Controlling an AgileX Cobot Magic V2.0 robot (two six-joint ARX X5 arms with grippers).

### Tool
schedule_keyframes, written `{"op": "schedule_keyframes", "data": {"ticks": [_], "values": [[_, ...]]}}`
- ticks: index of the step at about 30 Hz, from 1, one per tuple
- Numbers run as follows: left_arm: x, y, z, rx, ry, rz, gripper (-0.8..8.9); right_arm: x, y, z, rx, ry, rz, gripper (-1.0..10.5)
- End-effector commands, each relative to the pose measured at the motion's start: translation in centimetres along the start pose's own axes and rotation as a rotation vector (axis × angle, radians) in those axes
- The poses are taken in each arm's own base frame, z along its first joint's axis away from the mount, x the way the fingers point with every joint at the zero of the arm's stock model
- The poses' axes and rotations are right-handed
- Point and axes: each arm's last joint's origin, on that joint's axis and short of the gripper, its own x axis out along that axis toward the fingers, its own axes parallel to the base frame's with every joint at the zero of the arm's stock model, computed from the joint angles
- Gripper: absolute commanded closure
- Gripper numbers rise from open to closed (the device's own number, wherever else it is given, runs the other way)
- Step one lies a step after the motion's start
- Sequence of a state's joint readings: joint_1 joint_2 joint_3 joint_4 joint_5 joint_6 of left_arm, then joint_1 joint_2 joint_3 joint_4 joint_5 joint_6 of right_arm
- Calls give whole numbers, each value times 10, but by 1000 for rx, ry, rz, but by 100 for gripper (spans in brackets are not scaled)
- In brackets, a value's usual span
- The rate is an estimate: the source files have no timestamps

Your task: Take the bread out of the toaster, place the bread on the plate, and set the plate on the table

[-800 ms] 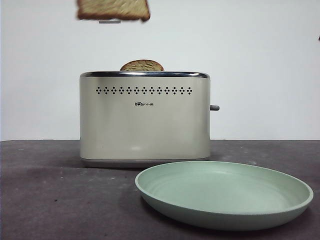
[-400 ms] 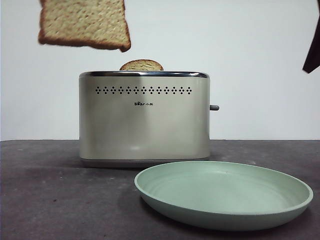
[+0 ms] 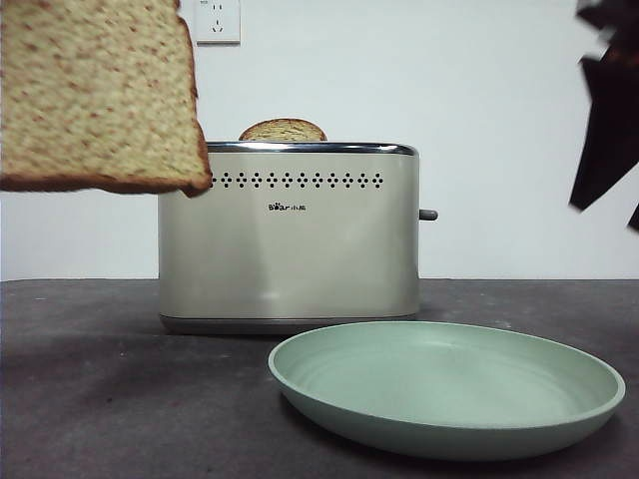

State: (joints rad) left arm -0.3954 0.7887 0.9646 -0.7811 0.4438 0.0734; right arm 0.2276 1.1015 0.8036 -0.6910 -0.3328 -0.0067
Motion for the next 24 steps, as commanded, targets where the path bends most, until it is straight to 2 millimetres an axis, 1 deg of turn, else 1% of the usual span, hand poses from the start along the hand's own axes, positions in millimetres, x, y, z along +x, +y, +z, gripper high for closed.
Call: {"op": "schedule_keyframes", "data": {"ticks": [1,4,8,14,19,24], "values": [[-6,-4,0,-8,-9,-13,810,14,-2,9,16,10,17,610],[-11,-7,-3,-5,-16,-25,810,34,-5,12,22,53,23,632],[-14,-8,-3,0,-25,-34,810,58,-8,13,31,111,33,642],[-13,-8,-3,-1,-23,-42,810,88,-10,9,34,196,43,685],[-13,-9,-3,-2,-24,-55,810,102,-13,7,40,230,45,741],[-13,-9,-3,-2,-25,-59,810,107,-15,5,46,250,42,902]]}}
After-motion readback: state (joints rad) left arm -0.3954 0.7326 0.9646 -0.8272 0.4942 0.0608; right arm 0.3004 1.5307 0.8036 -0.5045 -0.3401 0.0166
